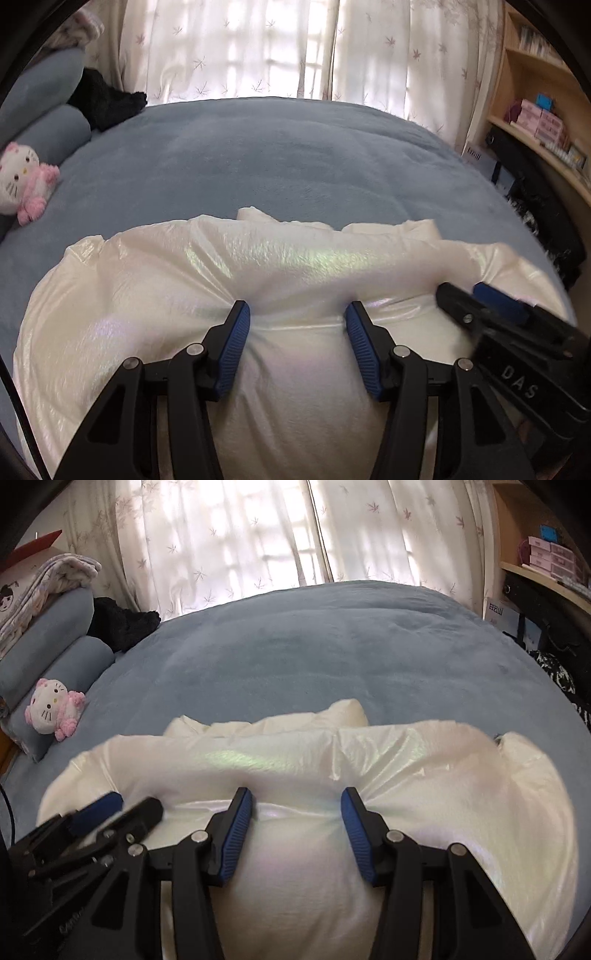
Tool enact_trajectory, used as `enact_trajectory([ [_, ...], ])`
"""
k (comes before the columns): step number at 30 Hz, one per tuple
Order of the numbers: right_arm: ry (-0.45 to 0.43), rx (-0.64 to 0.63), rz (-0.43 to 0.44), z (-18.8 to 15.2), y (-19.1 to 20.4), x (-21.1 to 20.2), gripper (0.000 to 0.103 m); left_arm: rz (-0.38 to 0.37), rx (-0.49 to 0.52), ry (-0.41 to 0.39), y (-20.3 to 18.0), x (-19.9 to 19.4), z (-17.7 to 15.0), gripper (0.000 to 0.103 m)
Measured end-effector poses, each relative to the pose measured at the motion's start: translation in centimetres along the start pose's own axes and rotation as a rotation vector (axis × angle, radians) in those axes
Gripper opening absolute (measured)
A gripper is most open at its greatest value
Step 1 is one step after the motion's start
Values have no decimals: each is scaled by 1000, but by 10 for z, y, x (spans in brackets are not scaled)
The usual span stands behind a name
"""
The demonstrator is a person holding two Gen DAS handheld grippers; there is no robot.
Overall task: Fold large clothes
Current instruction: 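Open both tools and smooth the folded jacket flat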
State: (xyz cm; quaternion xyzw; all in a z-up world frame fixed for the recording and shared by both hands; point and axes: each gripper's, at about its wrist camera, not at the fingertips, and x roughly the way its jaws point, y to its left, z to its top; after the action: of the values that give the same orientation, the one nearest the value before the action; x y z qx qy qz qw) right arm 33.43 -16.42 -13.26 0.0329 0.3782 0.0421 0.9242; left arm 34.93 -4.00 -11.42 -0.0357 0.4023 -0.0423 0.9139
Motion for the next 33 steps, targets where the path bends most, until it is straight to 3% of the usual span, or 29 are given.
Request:
enact_trajectory([
  [5, 8, -1, -17, 3, -6, 19, 51, 62, 32, -6, -8, 19, -1, 54],
  [12, 20, -49, -69, 5, -26, 19, 49, 65, 57, 28, 12, 20, 8, 55],
  [25, 34, 62, -270, 15, -124, 8, 49, 225, -141, 71, 121, 13, 25, 55],
  [33, 39, 133, -278, 13, -138, -11, 51, 222, -173, 79, 133, -2, 19, 55],
])
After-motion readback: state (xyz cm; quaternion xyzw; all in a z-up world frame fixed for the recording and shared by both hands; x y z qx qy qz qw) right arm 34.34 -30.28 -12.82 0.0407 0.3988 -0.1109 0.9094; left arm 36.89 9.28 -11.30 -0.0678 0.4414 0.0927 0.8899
